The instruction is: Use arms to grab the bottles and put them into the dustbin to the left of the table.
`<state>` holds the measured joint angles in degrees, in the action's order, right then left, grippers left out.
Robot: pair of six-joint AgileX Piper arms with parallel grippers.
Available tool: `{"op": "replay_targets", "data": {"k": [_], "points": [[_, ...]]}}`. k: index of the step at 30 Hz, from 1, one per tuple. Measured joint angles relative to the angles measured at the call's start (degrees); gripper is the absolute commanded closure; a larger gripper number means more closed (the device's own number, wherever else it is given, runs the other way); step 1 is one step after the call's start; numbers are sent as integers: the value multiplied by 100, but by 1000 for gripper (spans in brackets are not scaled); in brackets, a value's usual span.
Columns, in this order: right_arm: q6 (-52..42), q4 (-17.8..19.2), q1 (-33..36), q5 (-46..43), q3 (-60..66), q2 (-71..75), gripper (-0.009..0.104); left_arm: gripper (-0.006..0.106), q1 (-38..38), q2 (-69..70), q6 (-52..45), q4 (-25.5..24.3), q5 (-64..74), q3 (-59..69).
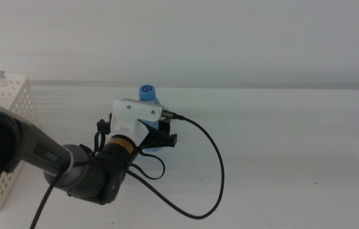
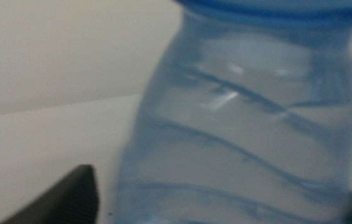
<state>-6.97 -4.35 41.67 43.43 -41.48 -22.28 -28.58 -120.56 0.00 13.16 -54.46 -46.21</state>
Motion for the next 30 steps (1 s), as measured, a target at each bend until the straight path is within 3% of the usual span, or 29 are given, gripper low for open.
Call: {"op": "replay_targets", "data": {"k": [6, 12, 18, 21, 24, 30], "points": [[0, 0, 0, -9, 0, 0, 2, 103, -51, 0, 0, 166, -52, 10], [0, 0, 0, -9, 0, 0, 2, 102, -51, 605, -126, 479, -178, 891], [0, 0, 0, -9, 0, 0, 2, 102, -51, 2381, -1235, 1539, 963, 1822], [0, 0, 0, -9, 0, 0, 2, 102, -51, 3372, -2432, 2480, 2032, 1891], [0, 0, 0, -9, 0, 0, 2, 102, -51, 4290, -3964, 3759, 2815, 1900], [0, 0, 0, -9, 0, 0, 2, 102, 223, 5209, -8059, 7474, 3551, 1601]]}}
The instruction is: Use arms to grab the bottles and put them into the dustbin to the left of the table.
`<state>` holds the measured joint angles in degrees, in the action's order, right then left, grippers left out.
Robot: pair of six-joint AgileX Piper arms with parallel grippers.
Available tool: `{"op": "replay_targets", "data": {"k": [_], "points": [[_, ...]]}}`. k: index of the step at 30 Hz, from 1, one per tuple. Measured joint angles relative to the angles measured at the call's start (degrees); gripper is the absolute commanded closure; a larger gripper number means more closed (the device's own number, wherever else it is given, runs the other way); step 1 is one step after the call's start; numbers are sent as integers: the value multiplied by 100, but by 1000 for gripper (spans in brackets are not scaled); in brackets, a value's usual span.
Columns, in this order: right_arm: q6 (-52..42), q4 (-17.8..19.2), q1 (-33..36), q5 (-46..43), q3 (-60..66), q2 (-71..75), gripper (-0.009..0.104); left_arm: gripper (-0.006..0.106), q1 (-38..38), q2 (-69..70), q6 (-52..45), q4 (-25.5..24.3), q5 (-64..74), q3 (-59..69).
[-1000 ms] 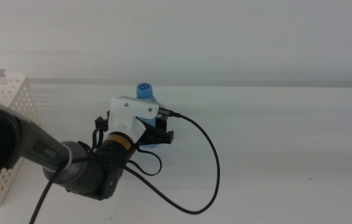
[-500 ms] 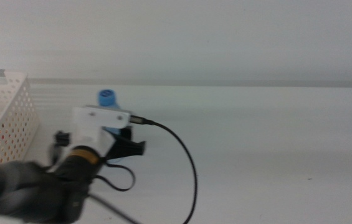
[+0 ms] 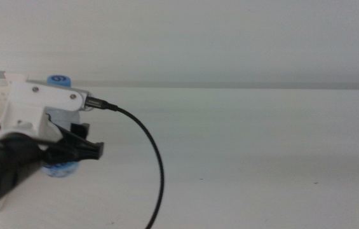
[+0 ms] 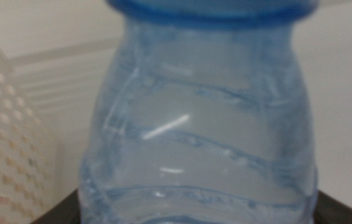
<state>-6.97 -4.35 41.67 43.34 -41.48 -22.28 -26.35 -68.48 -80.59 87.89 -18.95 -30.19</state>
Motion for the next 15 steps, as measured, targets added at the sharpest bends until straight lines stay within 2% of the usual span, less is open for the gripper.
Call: {"op": "replay_targets", "data": {"k": [2, 5, 15], "points": [[0, 0, 0, 0, 0, 0, 2, 102, 88, 89, -1095, 732, 1, -127], [0, 0, 0, 0, 0, 0, 2, 102, 115, 155, -1673, 1097, -25, -236], [0, 0, 0, 0, 0, 0, 2, 102, 115, 180, -1913, 1260, -85, -308]]}}
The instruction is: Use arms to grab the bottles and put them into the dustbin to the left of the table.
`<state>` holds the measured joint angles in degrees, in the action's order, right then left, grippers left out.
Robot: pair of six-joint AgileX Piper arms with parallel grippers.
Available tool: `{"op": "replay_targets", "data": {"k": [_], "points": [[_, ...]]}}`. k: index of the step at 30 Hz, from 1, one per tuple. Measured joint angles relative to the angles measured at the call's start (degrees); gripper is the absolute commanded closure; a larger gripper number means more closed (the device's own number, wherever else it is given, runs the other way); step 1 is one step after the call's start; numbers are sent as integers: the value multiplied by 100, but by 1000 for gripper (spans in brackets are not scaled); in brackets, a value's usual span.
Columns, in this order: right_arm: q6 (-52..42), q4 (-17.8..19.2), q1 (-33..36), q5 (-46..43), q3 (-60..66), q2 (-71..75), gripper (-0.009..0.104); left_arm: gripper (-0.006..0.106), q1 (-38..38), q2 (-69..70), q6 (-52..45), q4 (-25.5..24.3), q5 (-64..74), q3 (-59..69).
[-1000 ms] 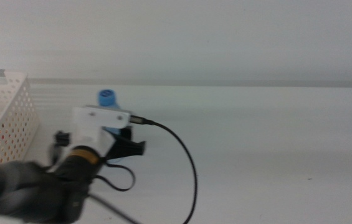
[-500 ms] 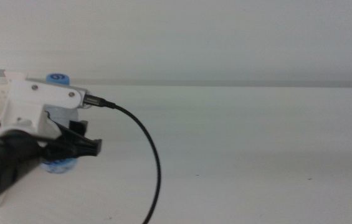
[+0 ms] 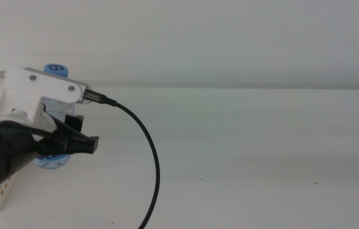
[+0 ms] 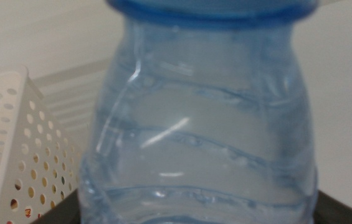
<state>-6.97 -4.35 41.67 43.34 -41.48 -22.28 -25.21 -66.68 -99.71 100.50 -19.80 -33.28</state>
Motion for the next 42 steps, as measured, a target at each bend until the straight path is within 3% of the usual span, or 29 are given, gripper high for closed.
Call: {"op": "replay_targets", "data": {"k": [2, 5, 7, 13, 16, 18, 22, 28, 36, 42], "points": [[0, 0, 0, 0, 0, 0, 2, 102, 0, 0, 205, -111, 0, 0], [0, 0, 0, 0, 0, 0, 2, 102, 0, 0, 1416, -1062, 156, 23], [0, -27, 0, 0, 0, 0, 2, 102, 51, 0, 2507, -2148, 484, 23], [0, -38, 0, 0, 0, 0, 2, 102, 526, 0, 6455, -6122, 2127, -105], [0, -38, 0, 0, 0, 0, 2, 102, 887, 0, 7628, -7369, 3255, -358], [0, -38, 0, 0, 0, 0, 2, 102, 1188, 0, 7866, -7821, 4216, -671], [0, -38, 0, 0, 0, 0, 2, 102, 1936, -10, 7702, -8291, 6001, -1591], [0, -38, 0, 0, 0, 0, 2, 102, 3069, -204, 7150, -8397, 7337, -2945], [0, -38, 0, 0, 0, 0, 2, 102, 4462, -1432, 6513, -8475, 8439, -4329], [0, -38, 0, 0, 0, 0, 2, 102, 5140, -2540, 6287, -8780, 8618, -4665]]}}
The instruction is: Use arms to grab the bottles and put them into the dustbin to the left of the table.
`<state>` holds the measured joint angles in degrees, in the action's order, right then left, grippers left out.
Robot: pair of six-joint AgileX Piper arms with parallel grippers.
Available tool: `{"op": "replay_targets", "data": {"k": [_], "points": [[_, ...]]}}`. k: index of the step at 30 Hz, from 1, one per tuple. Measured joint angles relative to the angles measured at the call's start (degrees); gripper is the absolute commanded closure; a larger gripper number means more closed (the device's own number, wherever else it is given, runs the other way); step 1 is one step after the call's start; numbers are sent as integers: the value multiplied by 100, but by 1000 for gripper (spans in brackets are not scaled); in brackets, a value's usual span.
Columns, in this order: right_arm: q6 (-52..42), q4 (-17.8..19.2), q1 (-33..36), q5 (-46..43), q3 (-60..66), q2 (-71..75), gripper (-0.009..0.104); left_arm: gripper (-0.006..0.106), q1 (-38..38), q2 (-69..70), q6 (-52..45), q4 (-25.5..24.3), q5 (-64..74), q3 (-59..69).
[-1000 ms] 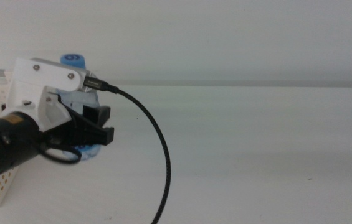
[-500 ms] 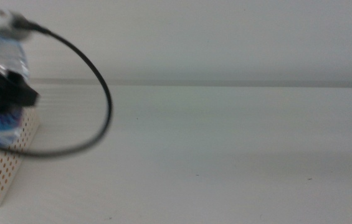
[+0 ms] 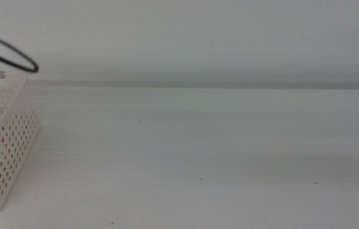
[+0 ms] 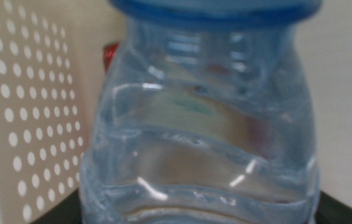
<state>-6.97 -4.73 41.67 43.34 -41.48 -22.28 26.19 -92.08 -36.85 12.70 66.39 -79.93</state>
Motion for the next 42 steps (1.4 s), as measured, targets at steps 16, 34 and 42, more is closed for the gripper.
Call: {"op": "replay_targets", "data": {"k": [16, 34, 42], "points": [[0, 0, 0, 0, 0, 0, 2, 86, 56, -1172, -354, -299, -477, -12], [0, -11, 0, 0, 0, 0, 2, 7, -250, -681, 17, -1065, -191, -31], [0, -13, 0, 0, 0, 0, 2, 7, -1020, 596, 542, -1304, -168, -59]]}}
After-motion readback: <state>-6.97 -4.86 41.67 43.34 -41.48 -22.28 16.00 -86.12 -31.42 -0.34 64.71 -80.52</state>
